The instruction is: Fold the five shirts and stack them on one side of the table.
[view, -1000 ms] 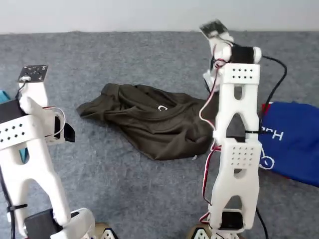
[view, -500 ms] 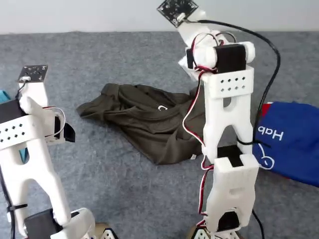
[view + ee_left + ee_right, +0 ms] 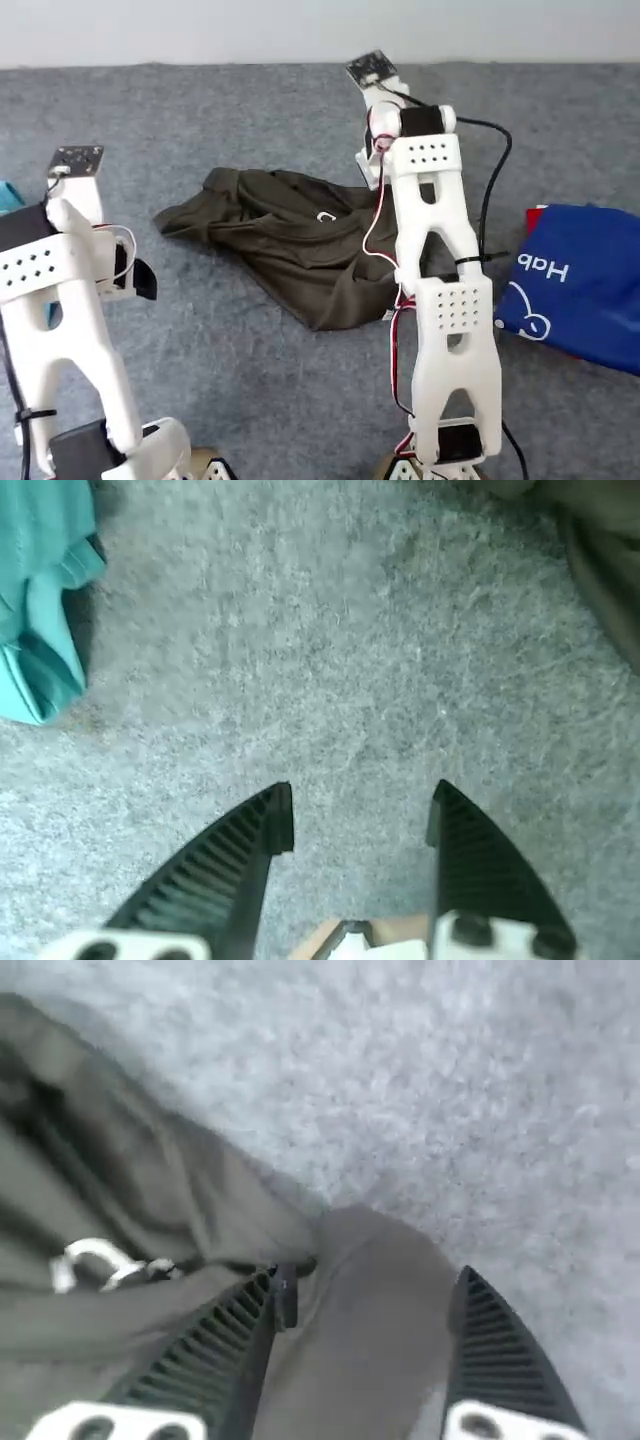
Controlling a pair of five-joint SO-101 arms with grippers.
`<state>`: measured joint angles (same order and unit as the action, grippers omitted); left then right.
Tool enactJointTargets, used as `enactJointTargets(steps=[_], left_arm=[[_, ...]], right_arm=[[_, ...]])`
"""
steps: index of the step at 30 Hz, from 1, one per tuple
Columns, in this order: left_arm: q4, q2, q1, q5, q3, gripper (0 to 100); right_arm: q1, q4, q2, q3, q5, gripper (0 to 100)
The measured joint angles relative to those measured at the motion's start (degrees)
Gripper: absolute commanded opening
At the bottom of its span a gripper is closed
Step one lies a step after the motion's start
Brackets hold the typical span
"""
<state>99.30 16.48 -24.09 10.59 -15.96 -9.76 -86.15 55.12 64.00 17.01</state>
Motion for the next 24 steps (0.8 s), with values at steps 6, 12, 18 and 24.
enactJointTargets(steps=[6,12,18,24], left_arm=[[0.0,0.0,0.0,0.0,-0.44,22],[0.0,0.0,0.0,0.0,-0.44,22],[0.0,0.0,0.0,0.0,-0.44,22],[-0.44,0.0,0.0,0.0,-0.44,22]], right_arm=[[1.32,2.73,6.86,0.0,-0.09,24.7],[1.14,2.73,8.62,0.0,1.41,0.1],[1.32,-1.05,8.53,2.02,10.2,1.0],[0.88,-12.04,3.6,14.59,13.98,1.0]])
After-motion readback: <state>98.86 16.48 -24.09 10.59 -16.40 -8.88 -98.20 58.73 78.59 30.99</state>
